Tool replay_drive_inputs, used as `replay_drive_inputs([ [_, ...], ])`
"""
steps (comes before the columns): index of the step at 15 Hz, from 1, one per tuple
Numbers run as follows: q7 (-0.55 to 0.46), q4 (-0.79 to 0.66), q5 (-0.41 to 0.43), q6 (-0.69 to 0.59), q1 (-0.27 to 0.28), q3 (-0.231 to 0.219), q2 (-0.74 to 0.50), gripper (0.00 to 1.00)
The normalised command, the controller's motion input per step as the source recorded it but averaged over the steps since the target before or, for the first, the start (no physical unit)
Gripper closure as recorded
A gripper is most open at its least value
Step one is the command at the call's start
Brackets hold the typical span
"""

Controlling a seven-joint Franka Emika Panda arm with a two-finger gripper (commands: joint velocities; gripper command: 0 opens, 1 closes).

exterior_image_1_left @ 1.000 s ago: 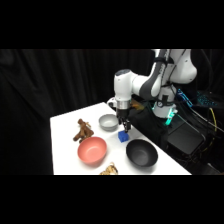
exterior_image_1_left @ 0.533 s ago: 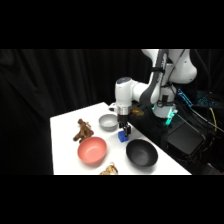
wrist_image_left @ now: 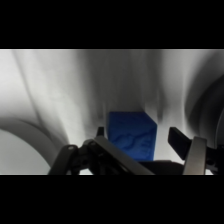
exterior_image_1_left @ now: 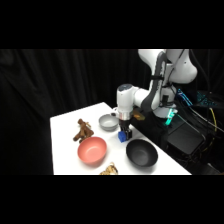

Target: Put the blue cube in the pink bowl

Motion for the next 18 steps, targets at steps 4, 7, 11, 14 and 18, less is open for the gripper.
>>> replay_drive_inputs([
  [4, 0.14, 0.05, -0.064, 0.2, 0.162, -0.153, 0.11, 0.65],
  [7, 0.15, 0.03, -0.077, 0.12, 0.174, -0.152, 0.04, 0.72],
  [11, 0.07, 0.02, -0.049, -0.1, 0.083, -0.067, -0.11, 0.76],
  [14, 0.09, -0.01, -0.138, -0.29, 0.106, -0.122, -0.27, 0.77],
  [18, 0.08, -0.02, -0.178, -0.43, 0.022, -0.062, -0.41, 0.77],
])
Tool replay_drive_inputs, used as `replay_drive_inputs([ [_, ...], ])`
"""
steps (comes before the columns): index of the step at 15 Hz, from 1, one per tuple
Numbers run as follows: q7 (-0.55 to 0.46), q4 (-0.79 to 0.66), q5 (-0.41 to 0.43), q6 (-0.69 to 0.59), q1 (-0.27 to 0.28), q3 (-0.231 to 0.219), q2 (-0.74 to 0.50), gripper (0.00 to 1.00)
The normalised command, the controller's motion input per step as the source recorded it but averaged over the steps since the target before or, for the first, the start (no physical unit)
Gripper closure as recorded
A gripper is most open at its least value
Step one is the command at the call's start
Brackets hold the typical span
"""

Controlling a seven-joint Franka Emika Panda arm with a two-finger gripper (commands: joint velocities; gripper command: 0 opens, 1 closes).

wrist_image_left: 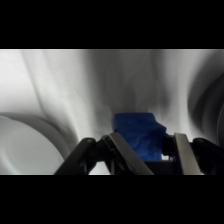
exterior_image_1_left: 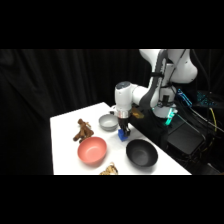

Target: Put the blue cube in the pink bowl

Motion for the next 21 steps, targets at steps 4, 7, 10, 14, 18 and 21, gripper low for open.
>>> replay_drive_inputs([
  [4, 0.02, -0.01, -0.161, -0.5, -0.098, 0.042, -0.5, 0.77],
  [7, -0.04, 0.01, -0.131, -0.51, -0.157, 0.104, -0.49, 0.77],
  [10, -0.07, 0.04, -0.107, -0.47, -0.152, 0.131, -0.4, 0.77],
  [14, -0.14, 0.1, -0.036, -0.4, -0.131, 0.122, -0.25, 0.77],
  [18, -0.23, 0.23, 0.029, -0.34, -0.129, 0.073, -0.05, 0.77],
  [21, -0.2, 0.3, 0.013, -0.32, -0.122, 0.051, 0.02, 0.77],
])
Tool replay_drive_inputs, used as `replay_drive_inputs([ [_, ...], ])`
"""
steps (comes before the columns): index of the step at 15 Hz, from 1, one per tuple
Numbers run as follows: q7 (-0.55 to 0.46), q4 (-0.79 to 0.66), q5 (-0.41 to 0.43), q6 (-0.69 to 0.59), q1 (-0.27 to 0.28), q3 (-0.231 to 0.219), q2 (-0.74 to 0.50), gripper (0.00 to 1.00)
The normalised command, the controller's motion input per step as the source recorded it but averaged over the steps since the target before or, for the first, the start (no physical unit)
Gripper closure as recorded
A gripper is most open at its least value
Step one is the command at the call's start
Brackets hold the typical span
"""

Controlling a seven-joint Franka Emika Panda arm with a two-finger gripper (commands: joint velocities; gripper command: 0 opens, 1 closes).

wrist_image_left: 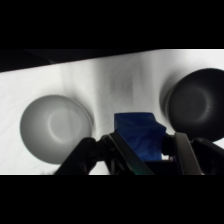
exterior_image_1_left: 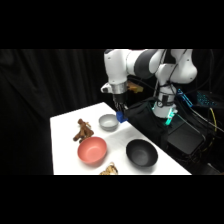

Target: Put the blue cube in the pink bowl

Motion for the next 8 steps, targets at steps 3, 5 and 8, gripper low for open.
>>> replay_drive_inputs([
  [3, -0.17, 0.33, 0.004, -0.3, -0.097, 0.047, 0.06, 0.77],
  [5, -0.15, 0.35, 0.006, -0.27, -0.072, 0.056, 0.11, 0.77],
  [8, -0.14, 0.41, 0.007, -0.25, -0.067, 0.057, 0.19, 0.77],
])
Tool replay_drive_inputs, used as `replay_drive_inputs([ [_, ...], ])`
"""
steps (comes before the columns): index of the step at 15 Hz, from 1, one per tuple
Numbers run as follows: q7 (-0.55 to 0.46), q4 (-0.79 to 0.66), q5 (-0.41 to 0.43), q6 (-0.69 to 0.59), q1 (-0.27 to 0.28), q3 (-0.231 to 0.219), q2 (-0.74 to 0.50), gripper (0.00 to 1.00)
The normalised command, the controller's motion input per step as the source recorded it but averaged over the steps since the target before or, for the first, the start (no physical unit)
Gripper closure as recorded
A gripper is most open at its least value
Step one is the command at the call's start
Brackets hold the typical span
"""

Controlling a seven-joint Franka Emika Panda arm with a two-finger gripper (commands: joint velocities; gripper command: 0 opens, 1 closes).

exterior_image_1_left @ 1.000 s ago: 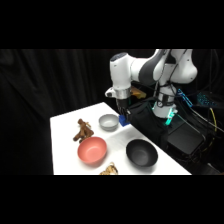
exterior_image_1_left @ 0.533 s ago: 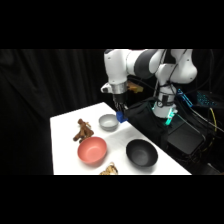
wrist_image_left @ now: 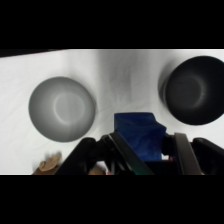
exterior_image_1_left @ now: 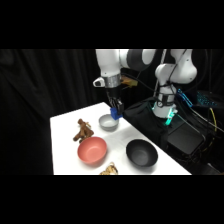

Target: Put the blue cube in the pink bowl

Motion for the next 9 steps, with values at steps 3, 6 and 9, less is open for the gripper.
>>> replay_drive_inputs([
  [3, -0.15, 0.5, 0.015, -0.23, -0.076, 0.045, 0.29, 0.77],
  [6, -0.18, 0.57, 0.026, -0.23, -0.081, 0.033, 0.36, 0.77],
  [9, -0.19, 0.62, 0.041, -0.25, -0.073, 0.036, 0.38, 0.77],
])
